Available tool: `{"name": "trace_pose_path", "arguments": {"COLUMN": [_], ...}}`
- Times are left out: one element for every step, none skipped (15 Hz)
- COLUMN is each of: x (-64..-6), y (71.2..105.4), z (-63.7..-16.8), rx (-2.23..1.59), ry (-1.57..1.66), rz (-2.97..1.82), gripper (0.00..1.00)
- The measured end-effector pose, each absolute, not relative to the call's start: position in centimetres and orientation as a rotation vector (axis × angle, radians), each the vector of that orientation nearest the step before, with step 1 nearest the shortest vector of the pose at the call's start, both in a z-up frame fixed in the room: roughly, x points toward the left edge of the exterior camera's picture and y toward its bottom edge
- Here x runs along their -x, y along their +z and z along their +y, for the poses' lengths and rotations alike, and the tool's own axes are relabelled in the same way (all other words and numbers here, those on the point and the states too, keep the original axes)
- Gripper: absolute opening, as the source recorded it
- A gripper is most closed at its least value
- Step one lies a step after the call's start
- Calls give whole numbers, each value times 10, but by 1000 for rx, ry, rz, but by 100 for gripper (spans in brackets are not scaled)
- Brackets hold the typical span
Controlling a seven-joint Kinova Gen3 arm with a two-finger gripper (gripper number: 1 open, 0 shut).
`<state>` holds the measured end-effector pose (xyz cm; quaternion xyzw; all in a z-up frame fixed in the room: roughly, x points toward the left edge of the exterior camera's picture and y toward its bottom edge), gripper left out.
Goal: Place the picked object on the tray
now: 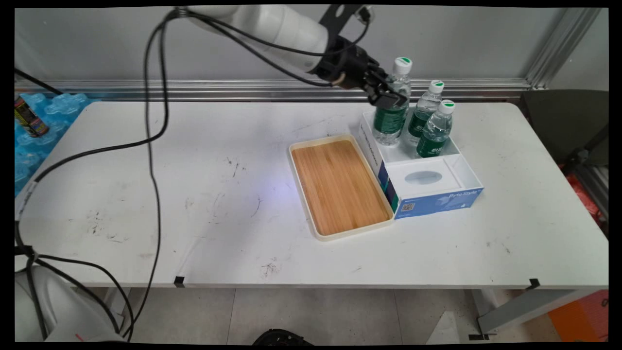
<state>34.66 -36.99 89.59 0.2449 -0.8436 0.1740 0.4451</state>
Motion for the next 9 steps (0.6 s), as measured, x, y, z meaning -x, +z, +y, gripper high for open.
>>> {"name": "trace_pose_path", "arguments": {"x": [-349,-353,-356,-360,-362,-366,-368,-370,-373], "y": [896,896,896,895,894,892,891,888,884], "z": [-364,-356,-351,-343,-339,-331,-327,-320,-312], "rx": [-604,-600,-596,-591,-588,-584,-581,-576,-570], "ry": [430,428,428,427,426,424,423,420,416], "rz": [-2094,-2099,-2102,-2105,-2108,-2111,-2113,-2117,-2121], "gripper": [0,0,0,0,0,0,0,0,0]}}
